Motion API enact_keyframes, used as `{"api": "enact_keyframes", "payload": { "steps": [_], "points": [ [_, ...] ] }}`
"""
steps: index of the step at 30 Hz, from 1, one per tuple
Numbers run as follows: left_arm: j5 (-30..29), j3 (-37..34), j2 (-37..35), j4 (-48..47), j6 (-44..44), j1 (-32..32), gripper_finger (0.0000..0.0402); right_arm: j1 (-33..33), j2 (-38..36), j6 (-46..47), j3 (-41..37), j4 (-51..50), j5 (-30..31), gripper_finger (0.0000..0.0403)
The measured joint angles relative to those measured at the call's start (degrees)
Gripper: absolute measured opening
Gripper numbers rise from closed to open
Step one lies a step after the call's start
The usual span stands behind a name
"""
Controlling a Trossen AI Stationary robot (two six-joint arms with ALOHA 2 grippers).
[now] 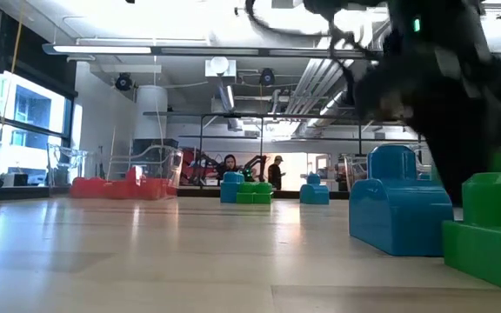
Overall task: Sort blocks
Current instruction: Put the green game piece into the bottom transparent bin
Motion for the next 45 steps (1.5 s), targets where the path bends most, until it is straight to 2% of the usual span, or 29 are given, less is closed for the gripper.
{"api": "enact_keyframes", "payload": {
  "steps": [4, 8, 11, 13, 17, 22, 26, 28, 31, 37, 45],
  "points": [
    [-0.57, 0.0, 0.02, -0.35, 0.07, 0.0, 0.03, -0.97, -4.95, 0.22, 3.88, -8.18, 6.65, 0.0014],
    [-0.59, 0.0, 0.02, -1.54, 0.07, 0.01, 0.03, -0.34, -11.96, 3.29, 8.3, -12.03, 14.73, 0.0005],
    [-0.61, 0.0, 0.02, -2.16, 0.07, 0.0, 0.03, 2.45, -16.65, 7.07, 10.03, -13.49, 18.93, 0.0008],
    [-0.85, 0.0, 0.02, -2.69, 0.07, 0.0, 0.03, 5.13, -19.11, 10.59, 10.26, -14.54, 19.44, 0.0005],
    [-1.83, 0.0, 0.02, -2.79, 0.07, 0.0, 0.03, 12.72, -21.69, 20.16, 8.7, -17.88, 14.89, 0.0003],
    [-3.21, 0.0, 0.02, -2.78, 0.07, 0.0, 0.03, 23.66, -20.87, 32.52, 6.19, -18.33, 3.41, 0.0003],
    [-3.54, 0.0, 0.02, -2.75, 0.07, 0.02, 0.03, 31.66, -20.73, 47.98, 3.71, -17.31, -0.59, 0.0003],
    [-3.54, 0.0, 0.02, -2.75, 0.07, 0.02, 0.03, 34.23, -20.73, 52.06, 2.4, -17.33, -3.39, 0.0003],
    [-3.54, 0.0, 0.02, -2.73, 0.07, 0.02, 0.03, 34.81, -20.73, 53.08, 0.49, -17.02, -8.18, 0.0003],
    [-3.54, 0.0, 0.02, -2.75, 0.04, 0.02, 0.03, 32.86, -20.73, 52.44, -0.56, -18.05, -6.99, 0.0025],
    [-3.52, 0.0, 0.02, -2.84, 0.04, 0.02, 0.03, 31.96, -20.83, 51.12, -0.56, -19.99, -6.11, 0.0133]
  ]
}}
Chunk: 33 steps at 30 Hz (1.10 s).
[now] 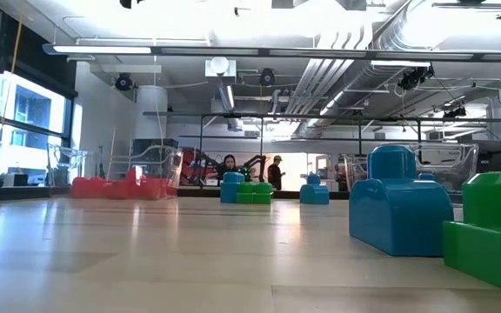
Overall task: Sort blocks
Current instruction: Put the green game piece into the bottom transparent bin
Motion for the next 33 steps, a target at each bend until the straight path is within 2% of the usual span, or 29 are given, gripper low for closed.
{"api": "enact_keyframes", "payload": {
  "steps": [4, 8, 10, 12, 15, 17, 20, 23, 27, 29, 33],
  "points": [
    [0.0, 0.0, 0.0, -0.01, -0.05, -0.02, 0.03, -0.02, -1.15, -1.93, 0.04, 1.31, 0.06, 0.0176],
    [1.55, 0.0, -0.32, 0.12, -2.33, -0.02, 0.03, -0.02, -2.82, -4.74, 2.9, 3.05, 2.72, 0.0189],
    [4.26, 0.0, -1.0, 0.94, -4.18, -0.02, 0.03, -0.02, -3.8, -5.2, 5.17, 4.62, 8.96, 0.0189],
    [6.23, 0.0, -1.98, 1.05, -4.63, -0.06, 0.03, -0.2, -4.74, -6.09, 6.96, 7.71, 19.32, 0.0189],
    [6.58, 0.0, -3.06, 0.75, -4.67, -0.05, 0.03, -2.3, -5.18, -8.77, 8.59, 9.89, 33.98, 0.0189],
    [6.2, -0.01, -3.51, 0.75, -4.68, -0.04, 0.03, -5.27, -5.19, -10.6, 8.74, 9.73, 39.74, 0.0189],
    [5.92, 0.0, -3.67, 0.8, -4.63, 0.0, 0.03, -11.99, -4.8, -18.08, 8.74, 9.84, 41.86, 0.0189],
    [5.88, -0.02, -2.61, 0.72, -4.63, 0.07, 0.03, -20.82, -4.19, -31.41, 8.74, 12.1, 42.65, 0.0188],
    [6.33, -0.01, -0.32, 0.73, -5.59, 0.09, 0.03, -35.29, -2.82, -50.13, 8.74, 20.35, 42.56, 0.0188],
    [8.86, 0.0, 0.96, 0.76, -7.76, 0.11, 0.03, -42.25, -1.63, -59.16, 8.74, 24.99, 40.9, 0.0188],
    [17.78, 0.0, 2.41, 0.58, -11.48, 0.09, 0.03, -55.49, 1.98, -74.43, 8.74, 31.14, 37.07, 0.0188]
  ]
}}
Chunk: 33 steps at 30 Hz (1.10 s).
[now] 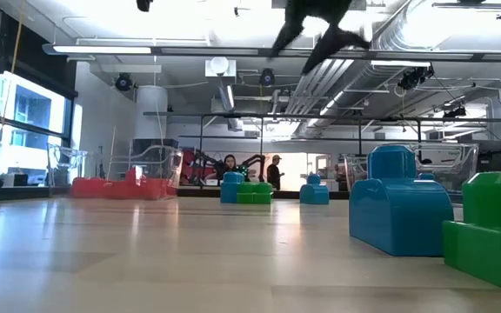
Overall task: Sort blocks
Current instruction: Put the green game piece into the bottom transparent bin
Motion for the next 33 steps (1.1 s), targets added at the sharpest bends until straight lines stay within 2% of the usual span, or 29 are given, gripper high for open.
{"api": "enact_keyframes", "payload": {
  "steps": [2, 5, 8, 10, 15, 16, 20, 24, 29, 33],
  "points": [
    [2.36, 0.0, -0.04, 0.2, -0.59, -0.04, 0.03, -5.64, 2.47, -6.09, 0.0, 1.8, -3.42, 0.0188],
    [2.22, 0.0, -0.76, -0.06, -0.63, 0.01, 0.03, -12.48, 6.58, -13.77, -0.02, 5.68, -9.71, 0.0188],
    [-0.8, 0.0, -2.17, 0.11, 0.29, 0.42, 0.03, -16.93, 10.72, -19.8, -0.02, 10.32, -14.54, 0.0178],
    [-4.31, 0.0, -3.06, -0.24, 1.42, 0.72, 0.03, -19.25, 13.68, -23.43, -0.02, 11.95, -15.49, 0.0151],
    [-16.39, 0.0, -3.9, -0.28, -1.46, 1.09, 0.03, -22.37, 19.75, -33.23, -0.04, 12.77, -15.08, 0.0023],
    [-18.46, 0.0, -3.9, -0.17, -3.0, 1.09, 0.03, -22.58, 20.71, -35.04, -0.04, 13.42, -15.11, 0.0013],
    [-23.9, 0.0, -3.65, -0.18, -10.96, 1.09, 0.03, -22.8, 23.61, -40.08, -0.09, 17.42, -15.25, 0.001],
    [-24.32, 0.0, -3.33, -0.23, -16.74, 1.06, 0.03, -22.8, 24.11, -42.32, -0.09, 21.02, -14.04, 0.0005],
    [-24.46, 0.0, -3.13, -0.23, -16.94, 1.09, 0.03, -22.81, 23.94, -43.7, -0.07, 21.34, -9.56, 0.0001],
    [-25.08, 0.0, -3.15, -0.21, -13.84, 1.09, 0.03, -23.27, 24.34, -43.67, -0.07, 21.53, -7.51, 0.0]
  ]
}}
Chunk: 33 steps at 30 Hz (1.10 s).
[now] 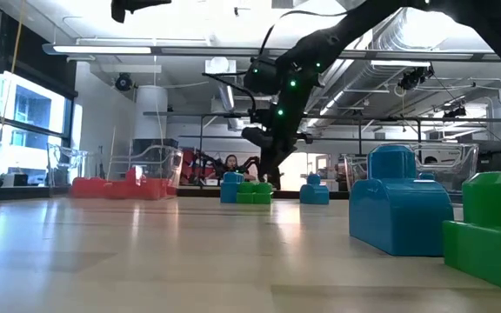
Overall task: Sort blocks
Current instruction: Put the green game piece into the bottom transparent bin
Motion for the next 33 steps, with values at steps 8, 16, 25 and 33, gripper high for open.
{"api": "enact_keyframes", "payload": {
  "steps": [8, 16, 25, 33],
  "points": [
    [-0.11, 0.0, 0.0, 0.0, 2.76, -0.02, 0.03, 0.35, 2.54, 3.75, 0.22, -2.18, -2.85, 0.0],
    [1.66, 0.0, 0.0, -0.07, 4.92, -0.02, 0.03, 5.58, 2.17, 2.12, 0.37, -10.38, -4.82, 0.0],
    [1.66, 0.0, 0.0, -2.16, 5.32, -0.02, 0.03, 15.11, 1.54, -19.33, 0.26, -15.28, -15.0, 0.0],
    [2.93, 0.0, 0.0, -2.82, 5.28, -0.02, 0.03, 20.15, 1.35, -36.78, 2.87, -19.01, -18.87, 0.0]
  ]
}}
